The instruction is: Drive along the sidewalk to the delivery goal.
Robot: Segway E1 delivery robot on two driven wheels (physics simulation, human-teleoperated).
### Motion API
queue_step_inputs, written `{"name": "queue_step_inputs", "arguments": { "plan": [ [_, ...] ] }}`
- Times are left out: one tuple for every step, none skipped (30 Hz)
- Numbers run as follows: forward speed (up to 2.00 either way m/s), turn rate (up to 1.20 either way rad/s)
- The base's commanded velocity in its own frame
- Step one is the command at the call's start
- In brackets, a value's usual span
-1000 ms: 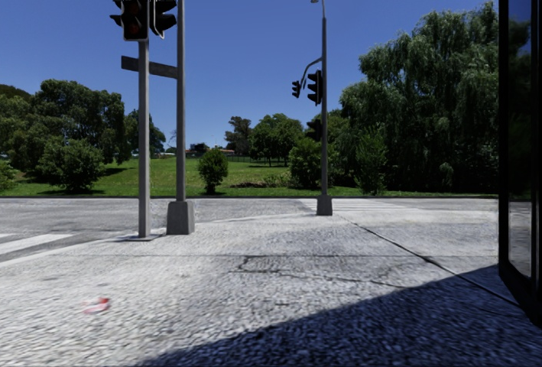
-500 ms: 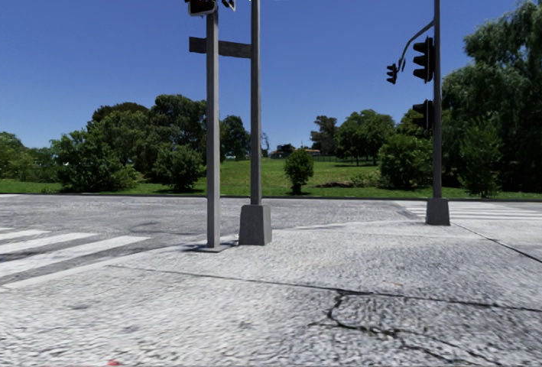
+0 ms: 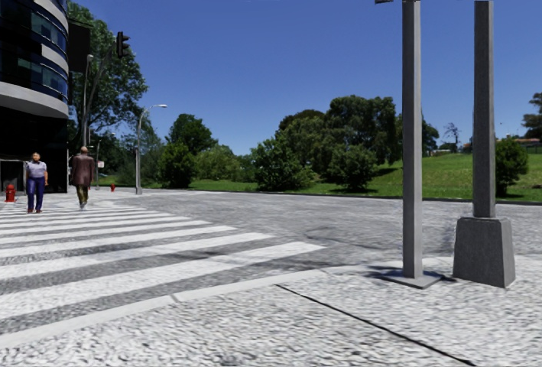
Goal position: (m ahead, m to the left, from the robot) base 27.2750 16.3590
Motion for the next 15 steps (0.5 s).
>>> {"name": "queue_step_inputs", "arguments": {
  "plan": [
    [1.93,0.96],
    [1.93,0.96],
    [1.93,0.96],
    [1.93,0.96],
    [1.93,0.96],
    [1.93,0.96],
    [1.93,0.96],
    [1.93,0.96],
    [1.93,0.96],
    [1.93,0.96],
    [1.93,0.96],
    [1.93,0.95],
    [1.93,0.95],
    [1.93,0.86],
    [1.93,0.86]
  ]
}}
